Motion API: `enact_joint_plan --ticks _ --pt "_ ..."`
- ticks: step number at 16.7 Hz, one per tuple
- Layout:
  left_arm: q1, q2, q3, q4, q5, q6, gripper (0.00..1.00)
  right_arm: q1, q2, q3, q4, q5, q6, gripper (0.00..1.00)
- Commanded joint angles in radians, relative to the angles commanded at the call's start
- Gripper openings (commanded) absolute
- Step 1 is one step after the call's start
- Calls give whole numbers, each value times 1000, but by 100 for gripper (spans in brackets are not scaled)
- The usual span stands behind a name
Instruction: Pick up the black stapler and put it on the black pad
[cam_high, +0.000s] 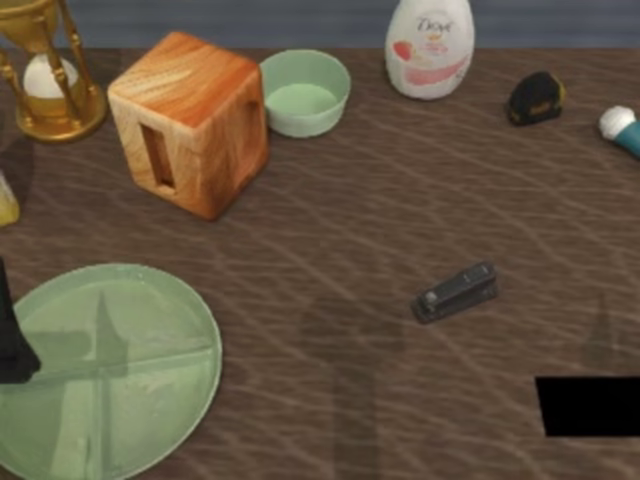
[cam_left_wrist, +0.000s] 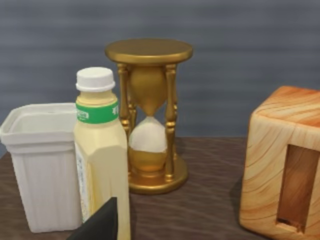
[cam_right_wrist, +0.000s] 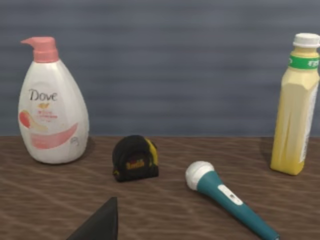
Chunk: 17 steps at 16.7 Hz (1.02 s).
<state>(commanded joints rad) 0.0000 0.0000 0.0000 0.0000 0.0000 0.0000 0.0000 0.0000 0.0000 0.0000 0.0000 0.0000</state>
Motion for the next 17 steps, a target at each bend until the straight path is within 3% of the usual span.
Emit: enact_joint_plan --ticks 4,7,17 --pt "0 0 0 0 0 0 100 11 31 30 -23 -1 -28 100" --pt "0 0 0 0 0 0 100 47 156 154 -111 -3 -134 100" --pt "0 0 0 0 0 0 100 258 1137 940 -659 3 -787 100"
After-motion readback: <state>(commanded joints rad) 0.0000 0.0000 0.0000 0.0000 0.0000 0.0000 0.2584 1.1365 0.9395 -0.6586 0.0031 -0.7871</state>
